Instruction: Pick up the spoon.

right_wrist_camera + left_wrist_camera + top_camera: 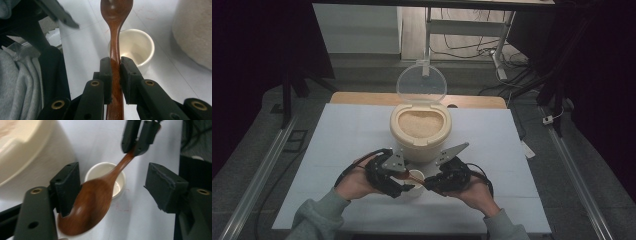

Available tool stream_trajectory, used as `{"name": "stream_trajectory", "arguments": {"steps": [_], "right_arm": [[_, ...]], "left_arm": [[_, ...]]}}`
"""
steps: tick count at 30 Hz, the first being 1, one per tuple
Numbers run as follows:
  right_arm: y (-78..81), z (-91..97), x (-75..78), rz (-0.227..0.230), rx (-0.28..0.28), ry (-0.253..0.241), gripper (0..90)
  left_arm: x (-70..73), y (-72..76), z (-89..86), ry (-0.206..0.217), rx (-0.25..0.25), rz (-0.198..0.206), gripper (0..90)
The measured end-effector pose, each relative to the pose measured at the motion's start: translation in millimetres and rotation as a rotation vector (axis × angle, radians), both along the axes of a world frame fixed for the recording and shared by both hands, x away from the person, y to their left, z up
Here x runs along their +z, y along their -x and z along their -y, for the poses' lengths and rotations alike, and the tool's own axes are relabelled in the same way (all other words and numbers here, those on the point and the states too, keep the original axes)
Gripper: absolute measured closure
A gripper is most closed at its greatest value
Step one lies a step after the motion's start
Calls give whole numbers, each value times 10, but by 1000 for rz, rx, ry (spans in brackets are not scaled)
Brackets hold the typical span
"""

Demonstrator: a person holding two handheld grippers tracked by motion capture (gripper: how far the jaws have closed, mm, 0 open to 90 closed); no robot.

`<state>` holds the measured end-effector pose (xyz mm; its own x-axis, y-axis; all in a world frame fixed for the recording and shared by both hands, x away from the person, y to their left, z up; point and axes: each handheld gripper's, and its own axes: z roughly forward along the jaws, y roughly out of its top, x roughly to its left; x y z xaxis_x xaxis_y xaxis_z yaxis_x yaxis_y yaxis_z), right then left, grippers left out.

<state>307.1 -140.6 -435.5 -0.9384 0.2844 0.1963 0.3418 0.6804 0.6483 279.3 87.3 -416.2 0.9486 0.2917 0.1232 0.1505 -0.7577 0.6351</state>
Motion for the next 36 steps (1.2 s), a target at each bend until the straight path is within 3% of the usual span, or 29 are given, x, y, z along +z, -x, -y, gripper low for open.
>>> {"name": "stream_trajectory", "arguments": {"steps": [3,13,17,22,26,30,32,34,35,36], "right_arm": [[10,-14,-3,3,10,1,795],[53,-64,-4,33,77,22,794],[74,-77,3,35,96,21,794],[89,-87,8,34,124,25,793],[94,-87,8,22,154,22,788],[88,-65,18,20,135,6,779],[79,-37,30,25,113,-20,761],[67,19,73,32,63,-89,684],[67,19,73,32,63,-89,684],[60,64,112,59,27,-122,650]], "left_arm": [[-17,-17,79,-39,-46,-9,326],[-124,-59,227,-172,-130,-36,491],[-165,-61,249,-197,-151,-28,603],[-195,-43,267,-237,-235,-44,725],[-228,-21,281,-232,-268,-75,776],[-237,-21,283,-210,-250,-71,784],[-227,-27,273,-191,-228,-64,786],[-219,-37,258,-182,-200,-52,787],[-218,-44,248,-174,-189,-49,787],[-219,-52,237,-165,-177,-46,788]]}}
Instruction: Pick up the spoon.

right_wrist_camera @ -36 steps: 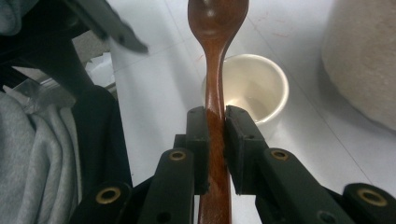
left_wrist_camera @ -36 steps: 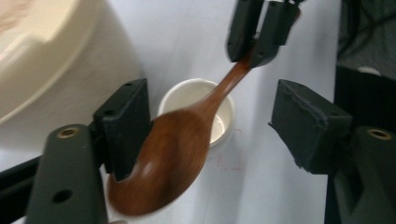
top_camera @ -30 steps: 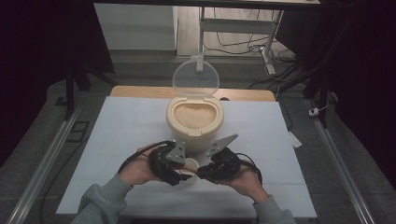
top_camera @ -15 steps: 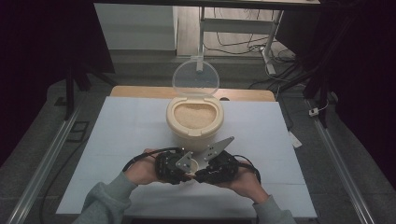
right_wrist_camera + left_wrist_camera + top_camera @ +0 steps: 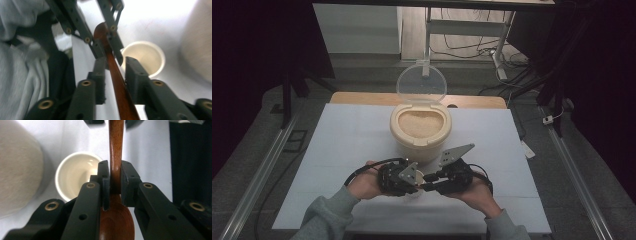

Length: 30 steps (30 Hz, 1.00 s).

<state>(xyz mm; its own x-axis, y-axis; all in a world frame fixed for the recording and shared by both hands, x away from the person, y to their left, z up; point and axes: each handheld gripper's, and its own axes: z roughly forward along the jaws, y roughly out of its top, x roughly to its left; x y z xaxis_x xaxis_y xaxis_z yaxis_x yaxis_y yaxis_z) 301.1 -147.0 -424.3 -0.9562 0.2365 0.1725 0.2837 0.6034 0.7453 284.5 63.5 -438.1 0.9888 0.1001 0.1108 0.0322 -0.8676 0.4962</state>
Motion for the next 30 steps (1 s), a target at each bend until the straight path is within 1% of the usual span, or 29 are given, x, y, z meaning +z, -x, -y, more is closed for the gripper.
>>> {"name": "stream_trajectory", "arguments": {"steps": [1,2,3,4,5,12,14,17,19,21,22,24,25,26,30], "right_arm": [[0,22,16,6,-18,-18,632],[-3,42,26,23,-37,-37,613],[-3,42,26,23,-37,-37,613],[-8,86,45,43,-72,-65,588],[-8,86,45,43,-72,-65,588],[39,240,102,125,-216,-166,518],[74,292,109,157,-260,-186,492],[117,377,106,180,-319,-218,459],[140,429,91,184,-343,-221,442],[154,472,56,183,-360,-210,425],[170,504,7,178,-387,-212,411],[176,511,-15,174,-398,-211,399],[186,512,-45,186,-427,-198,375],[186,512,-45,186,-427,-198,375],[190,485,-83,195,-465,-185,343]], "left_arm": [[-2,-8,-10,7,9,0,788],[-5,-15,-19,12,16,1,788],[-9,-20,-27,18,27,2,788],[-14,-23,-33,29,40,2,788],[-17,-29,-42,37,50,4,788],[-2,-65,-89,89,123,24,789],[-1,-68,-98,103,140,30,789],[1,-74,-116,126,161,36,789],[4,-78,-129,135,170,40,789],[3,-78,-134,139,177,48,789],[2,-77,-135,143,180,51,789],[-1,-76,-132,149,184,56,789],[-1,-74,-130,153,187,61,789],[-1,-71,-129,158,191,63,789],[11,-62,-138,179,205,82,789]]}}
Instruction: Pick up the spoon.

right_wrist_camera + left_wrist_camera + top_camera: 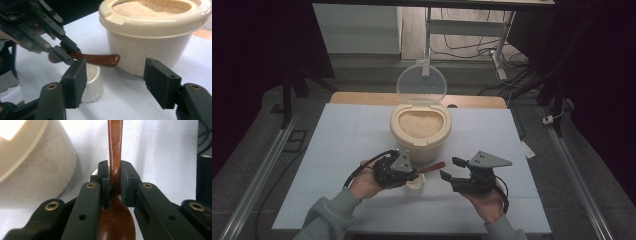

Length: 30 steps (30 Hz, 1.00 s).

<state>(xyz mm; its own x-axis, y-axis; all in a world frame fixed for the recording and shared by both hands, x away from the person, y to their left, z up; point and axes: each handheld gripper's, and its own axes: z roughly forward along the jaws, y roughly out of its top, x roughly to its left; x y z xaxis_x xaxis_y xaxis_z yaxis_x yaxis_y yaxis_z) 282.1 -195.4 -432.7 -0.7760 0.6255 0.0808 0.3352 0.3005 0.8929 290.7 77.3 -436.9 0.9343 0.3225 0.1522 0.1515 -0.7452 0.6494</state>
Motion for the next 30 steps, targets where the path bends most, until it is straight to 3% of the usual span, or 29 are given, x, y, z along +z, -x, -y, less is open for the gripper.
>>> {"name": "stream_trajectory", "arguments": {"steps": [12,20,30], "right_arm": [[17,-151,-88,-20,1,-21,359],[26,-207,-82,-41,-6,-88,484],[35,-243,-65,-55,-6,-183,592]], "left_arm": [[29,54,41,29,0,32,789],[56,95,76,38,-14,48,789],[63,116,77,16,-19,64,791]]}}
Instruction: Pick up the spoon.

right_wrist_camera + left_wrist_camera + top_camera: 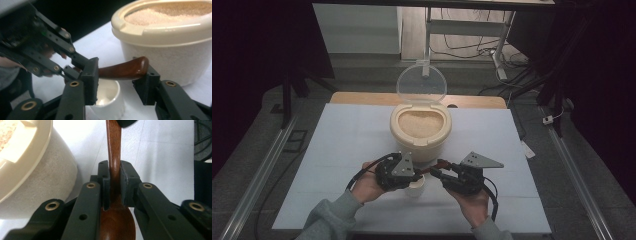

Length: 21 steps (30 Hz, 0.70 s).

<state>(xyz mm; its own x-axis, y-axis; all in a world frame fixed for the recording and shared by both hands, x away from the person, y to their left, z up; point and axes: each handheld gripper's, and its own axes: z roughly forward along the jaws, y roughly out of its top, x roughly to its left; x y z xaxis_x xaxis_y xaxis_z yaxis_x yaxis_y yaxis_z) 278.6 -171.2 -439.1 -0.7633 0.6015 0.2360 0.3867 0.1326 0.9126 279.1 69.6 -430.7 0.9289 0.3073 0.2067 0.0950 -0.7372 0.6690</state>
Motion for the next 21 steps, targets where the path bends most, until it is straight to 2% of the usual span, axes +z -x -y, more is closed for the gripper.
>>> {"name": "stream_trajectory", "arguments": {"steps": [4,5,6,8,17,21], "right_arm": [[17,7,28,8,4,-50,675],[20,10,37,5,14,-79,708],[20,10,37,5,14,-79,708],[22,11,46,12,40,-106,741],[40,9,64,48,89,-170,811],[61,-1,73,76,98,-171,821]], "left_arm": [[2,8,3,2,1,3,791],[4,8,2,2,0,5,791],[9,8,-2,2,1,5,791],[22,5,-17,5,2,7,791],[53,30,-24,11,-2,25,790],[56,36,-20,17,-1,28,787]]}}
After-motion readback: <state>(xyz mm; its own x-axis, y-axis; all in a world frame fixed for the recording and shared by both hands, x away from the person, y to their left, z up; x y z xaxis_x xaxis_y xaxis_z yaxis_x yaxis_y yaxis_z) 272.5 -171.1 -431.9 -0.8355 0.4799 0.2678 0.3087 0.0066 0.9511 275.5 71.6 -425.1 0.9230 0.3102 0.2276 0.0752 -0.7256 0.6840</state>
